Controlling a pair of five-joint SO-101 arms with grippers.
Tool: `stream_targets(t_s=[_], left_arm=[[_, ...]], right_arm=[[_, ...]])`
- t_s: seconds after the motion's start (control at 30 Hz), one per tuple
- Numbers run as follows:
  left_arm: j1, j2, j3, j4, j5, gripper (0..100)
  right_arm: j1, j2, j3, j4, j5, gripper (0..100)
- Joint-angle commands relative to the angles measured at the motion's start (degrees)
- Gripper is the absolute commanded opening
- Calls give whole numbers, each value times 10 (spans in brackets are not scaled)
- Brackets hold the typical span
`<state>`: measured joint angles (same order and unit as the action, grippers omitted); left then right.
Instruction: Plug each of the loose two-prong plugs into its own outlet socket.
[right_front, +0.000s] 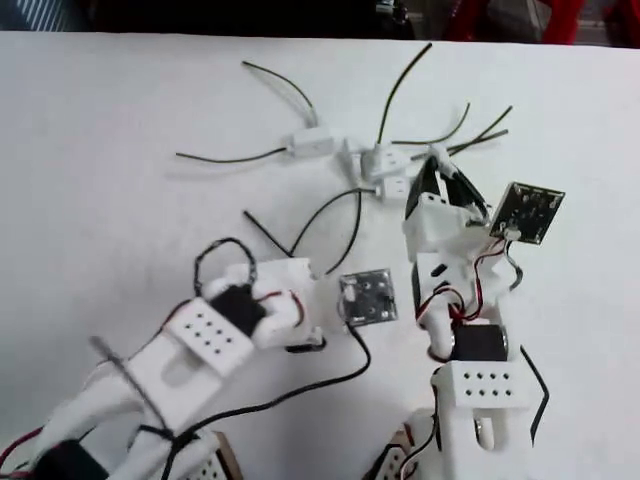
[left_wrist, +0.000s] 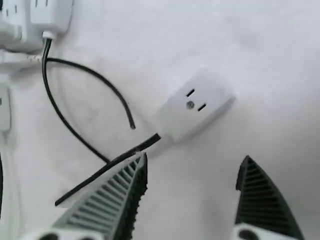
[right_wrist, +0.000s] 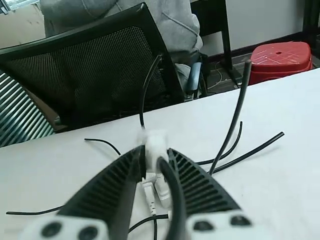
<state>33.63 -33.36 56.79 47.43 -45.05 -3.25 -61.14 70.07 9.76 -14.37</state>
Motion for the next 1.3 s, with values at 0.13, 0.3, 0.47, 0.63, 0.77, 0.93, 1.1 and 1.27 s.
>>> stream_targets(t_s=[0.13, 0.3, 0.47, 0.63, 0.77, 0.93, 1.1, 1.27], left_arm=[[65, 116, -35, -136, -10, 291], [64, 175, -74, -153, -54, 288], [63, 259, -139, -150, -57, 289], [63, 330, -168, -148, -91, 286], [63, 329, -170, -126, -105, 285], [55, 331, -168, -119, -105, 158], [42, 328, -173, -35, -107, 53], [23, 327, -175, 47, -105, 25]], right_arm=[[5, -9, -5, -13, -4, 17], [31, -10, -7, -14, -7, 18], [50, -14, -8, -14, -39, 18], [71, -10, -10, -28, -40, 18], [73, -9, -9, -32, -40, 18], [73, -9, -9, -32, -40, 18], [71, -9, -8, -32, -40, 18], [70, -9, -8, -32, -40, 18]])
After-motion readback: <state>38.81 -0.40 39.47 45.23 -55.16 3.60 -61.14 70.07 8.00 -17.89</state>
